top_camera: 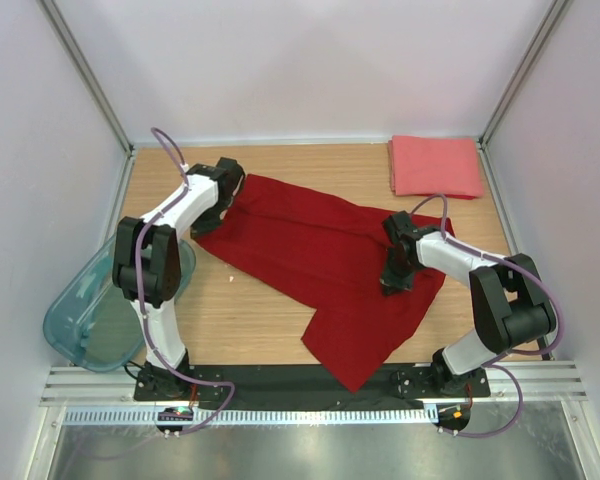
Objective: Fold and stack the t-shirts
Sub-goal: Fold the tshirt
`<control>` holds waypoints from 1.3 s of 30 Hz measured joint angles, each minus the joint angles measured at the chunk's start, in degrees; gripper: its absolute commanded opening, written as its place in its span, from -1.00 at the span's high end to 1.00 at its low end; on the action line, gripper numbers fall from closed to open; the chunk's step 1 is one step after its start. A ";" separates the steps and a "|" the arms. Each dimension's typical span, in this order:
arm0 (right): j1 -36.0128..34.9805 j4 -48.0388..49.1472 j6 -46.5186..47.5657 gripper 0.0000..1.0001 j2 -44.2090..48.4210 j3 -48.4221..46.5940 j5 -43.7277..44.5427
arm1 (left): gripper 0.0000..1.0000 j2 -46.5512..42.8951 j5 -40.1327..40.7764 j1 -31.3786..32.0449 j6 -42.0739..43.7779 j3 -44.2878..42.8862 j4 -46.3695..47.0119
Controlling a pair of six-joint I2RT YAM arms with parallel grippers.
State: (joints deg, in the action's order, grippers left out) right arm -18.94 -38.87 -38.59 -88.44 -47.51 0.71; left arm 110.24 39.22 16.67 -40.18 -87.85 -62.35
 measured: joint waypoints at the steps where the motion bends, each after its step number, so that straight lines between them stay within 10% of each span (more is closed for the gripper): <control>1: 0.00 -0.04 0.17 0.98 -0.07 -0.04 -0.02 | 0.81 0.04 0.00 -0.04 -0.50 -0.24 -0.52; 9: 0.00 0.04 1.25 0.98 -0.11 -0.09 -0.26 | -0.28 -1.73 -1.14 -0.31 -7.06 4.28 -0.46; 22: -0.02 -2.08 3.98 0.96 0.11 -2.01 0.98 | -0.24 -4.04 -6.91 5.55 1.18 -5.95 0.04; 29: 1.66 -6.88 5.75 0.45 2.71 -11.76 4.92 | -0.22 -1.92 -19.12 11.37 8.70 -11.19 7.17; 39: 12.68 -7.32 9.51 0.40 3.30 -12.41 4.09 | -0.10 2.29 -36.20 11.85 10.62 -6.86 17.05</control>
State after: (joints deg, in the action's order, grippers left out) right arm -6.26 -46.19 -29.08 -85.14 -59.92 4.80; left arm 112.53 3.03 28.51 -29.56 -94.72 -45.30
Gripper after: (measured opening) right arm 0.317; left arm 0.556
